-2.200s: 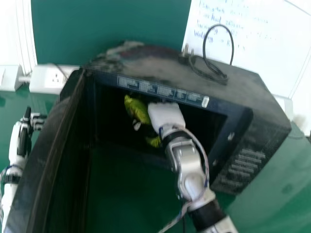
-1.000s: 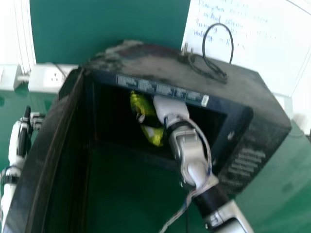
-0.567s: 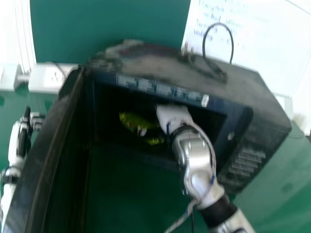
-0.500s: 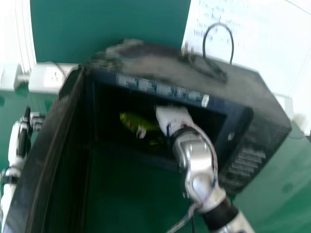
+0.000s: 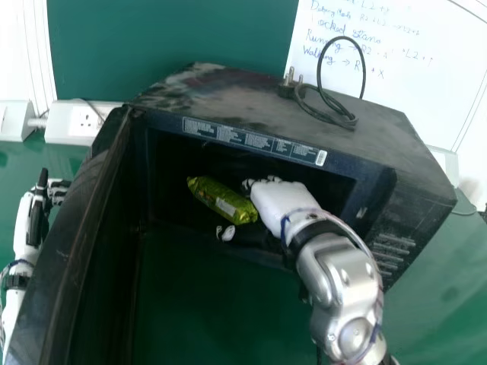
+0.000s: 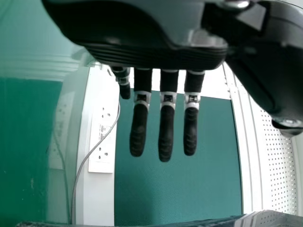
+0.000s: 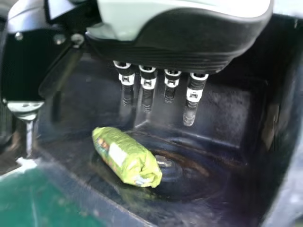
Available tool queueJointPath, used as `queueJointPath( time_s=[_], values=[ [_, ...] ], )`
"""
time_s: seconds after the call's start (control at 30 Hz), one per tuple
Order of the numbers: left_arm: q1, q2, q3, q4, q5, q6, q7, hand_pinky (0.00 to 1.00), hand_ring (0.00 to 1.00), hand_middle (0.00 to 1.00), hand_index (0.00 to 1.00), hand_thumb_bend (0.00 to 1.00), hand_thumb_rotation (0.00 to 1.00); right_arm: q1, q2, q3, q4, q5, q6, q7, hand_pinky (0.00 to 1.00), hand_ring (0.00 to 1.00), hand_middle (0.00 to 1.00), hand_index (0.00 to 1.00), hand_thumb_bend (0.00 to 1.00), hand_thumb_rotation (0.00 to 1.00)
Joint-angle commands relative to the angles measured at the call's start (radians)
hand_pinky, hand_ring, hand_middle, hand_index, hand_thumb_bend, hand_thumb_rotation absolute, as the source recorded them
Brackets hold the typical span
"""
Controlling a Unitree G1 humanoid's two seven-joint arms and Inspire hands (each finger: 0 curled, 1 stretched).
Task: Put biscuit inside oven
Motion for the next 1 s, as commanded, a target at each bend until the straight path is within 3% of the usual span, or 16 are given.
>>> queueJointPath(
  time_s=[0.0,0.2,0.33,0.57,0.67,0.83,0.97],
  values=[
    [0.005,0.004,0.001,0.002,-0.007,-0.008,-0.003,0.3,0.34,0.43,0.48,0.52,0.07,0.038,-0.029,-0.043,-0.061,0.011,-0.038,0.01,0.8,0.92,0.94,0.96,0.94,0.89],
    [0.003,0.004,0.001,0.002,-0.005,-0.005,-0.002,0.3,0.34,0.43,0.48,0.52,0.07,0.11,-0.058,-0.211,-0.249,0.093,-0.049,0.111,0.84,0.93,0.95,0.97,0.93,0.83],
    [0.001,0.006,0.003,0.006,-0.008,-0.005,-0.005,0.3,0.34,0.43,0.48,0.52,0.07,0.202,-0.13,-0.357,-0.321,0.226,-0.155,0.007,0.73,0.84,0.88,0.9,0.96,0.83],
    [0.002,0.012,0.006,0.024,-0.009,-0.05,-0.02,0.3,0.34,0.43,0.48,0.52,0.07,0.265,-0.23,-0.608,-0.435,0.528,-0.075,0.159,0.78,0.87,0.9,0.95,0.92,0.79],
    [0.007,0.027,-0.002,0.042,0.001,-0.111,-0.054,0.31,0.35,0.43,0.48,0.52,0.07,0.301,-0.294,-0.731,-0.484,0.639,-0.033,0.207,0.79,0.87,0.9,0.96,0.94,0.81],
    [0.013,0.059,-0.018,0.087,-0.019,-0.233,-0.158,0.33,0.38,0.43,0.48,0.52,0.08,0.347,-0.359,-0.857,-0.497,0.766,-0.002,0.207,0.79,0.86,0.88,0.96,0.92,0.82],
    [0.013,0.063,-0.029,0.117,-0.079,-0.337,-0.268,0.35,0.39,0.44,0.48,0.52,0.08,0.384,-0.374,-1.001,-0.502,0.832,0.058,0.18,0.77,0.84,0.88,0.94,0.88,0.7]
  ],
)
